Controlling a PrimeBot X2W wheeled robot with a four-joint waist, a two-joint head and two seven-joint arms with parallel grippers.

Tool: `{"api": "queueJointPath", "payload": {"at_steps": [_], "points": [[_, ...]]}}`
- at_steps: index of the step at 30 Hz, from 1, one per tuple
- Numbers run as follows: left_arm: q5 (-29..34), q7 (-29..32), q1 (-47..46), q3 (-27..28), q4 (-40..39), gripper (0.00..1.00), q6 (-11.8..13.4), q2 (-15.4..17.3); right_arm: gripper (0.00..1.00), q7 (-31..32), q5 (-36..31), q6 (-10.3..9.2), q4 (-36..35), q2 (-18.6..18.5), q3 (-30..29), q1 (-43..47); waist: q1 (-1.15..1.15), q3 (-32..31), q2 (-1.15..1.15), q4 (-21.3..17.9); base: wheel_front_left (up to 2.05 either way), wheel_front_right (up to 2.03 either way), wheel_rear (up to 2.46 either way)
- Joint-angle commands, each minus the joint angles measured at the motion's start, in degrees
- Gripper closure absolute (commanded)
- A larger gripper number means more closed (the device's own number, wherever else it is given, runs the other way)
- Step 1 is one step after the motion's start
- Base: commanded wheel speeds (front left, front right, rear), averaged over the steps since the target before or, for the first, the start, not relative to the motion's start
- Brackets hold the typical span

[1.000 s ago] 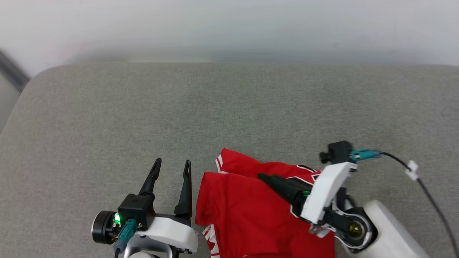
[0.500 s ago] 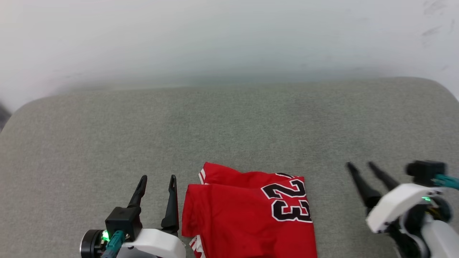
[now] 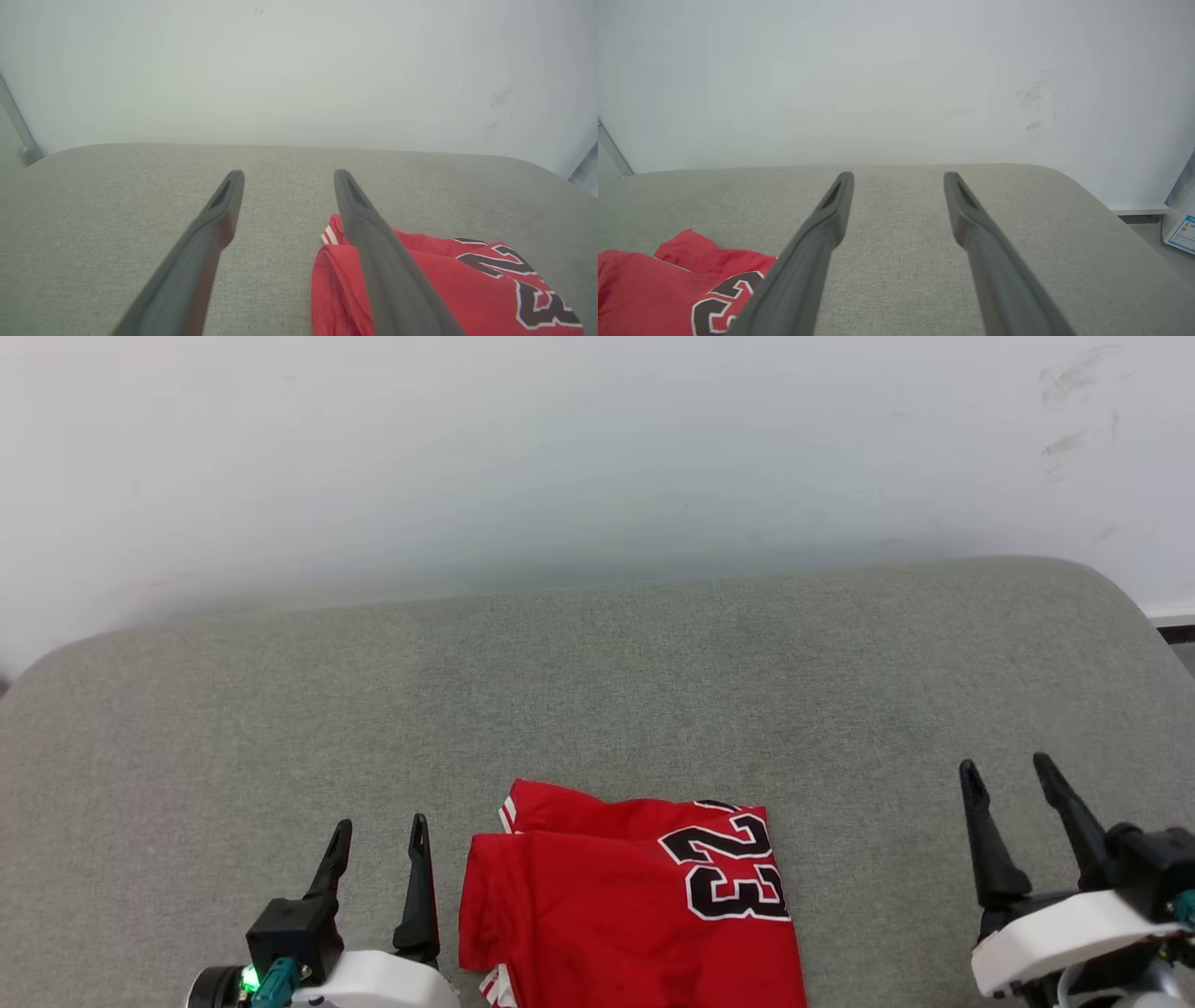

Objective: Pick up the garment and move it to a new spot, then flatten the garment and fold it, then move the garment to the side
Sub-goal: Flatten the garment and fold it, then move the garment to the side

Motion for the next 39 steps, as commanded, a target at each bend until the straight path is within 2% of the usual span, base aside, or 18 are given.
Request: {"api": "queueJointPath", "payload": {"at_steps": [1,5,11,19,23,27,32,36,39], "points": [[0.1,-0.2,0.9,0.3,0.3,0.0,-0.1,0.2,0.0,0.4,-0.7,0.0,-0.9,0.7,-0.1,1.5,0.0,-0.2,0.0,0.1,0.0,0.0,0.0],[0.3,-0.4,1.4,0.7,1.0,0.0,-0.4,0.1,0.0,2.2,-2.8,0.0,-5.1,2.6,0.1,4.8,0.0,-0.6,0.0,0.3,0.0,0.0,0.0],[0.9,-0.5,1.8,1.6,1.9,0.0,-0.7,-0.1,0.0,4.5,-3.4,0.0,-8.9,3.6,0.5,7.1,0.0,-0.5,0.0,0.3,0.0,0.0,0.0],[1.9,-0.5,1.3,2.7,2.1,0.0,-1.5,-0.9,0.0,6.5,-3.2,0.0,-10.5,4.1,0.1,7.7,0.0,-0.3,0.0,0.6,0.0,0.0,0.0],[2.8,-0.5,0.5,3.6,1.6,0.0,-1.9,-1.5,0.0,6.9,-2.1,0.0,-9.0,3.3,-0.9,7.5,0.0,0.1,0.0,1.4,0.0,0.0,0.0],[3.7,-0.4,-0.2,4.3,1.2,0.0,-2.6,-2.6,0.0,7.3,4.3,-0.01,-5.1,1.7,-2.9,6.8,0.0,0.7,0.0,3.0,0.0,0.0,0.0],[5.2,-0.4,-0.7,5.2,0.1,0.0,-3.6,-4.3,0.0,8.9,14.0,0.0,1.6,-2.4,-4.3,4.8,0.0,2.2,0.0,5.5,0.0,0.0,0.0],[6.5,-0.4,-1.8,5.8,-0.9,0.0,-4.4,-5.7,0.0,11.2,20.8,0.0,6.3,-6.0,-0.8,2.6,0.0,4.6,0.0,7.5,0.0,0.0,0.0],[7.4,-0.4,-2.6,6.2,-1.2,0.0,-5.2,-6.9,0.0,13.6,26.0,0.0,9.1,-7.7,4.0,0.7,0.0,6.4,0.0,9.0,0.0,0.0,0.0]]}}
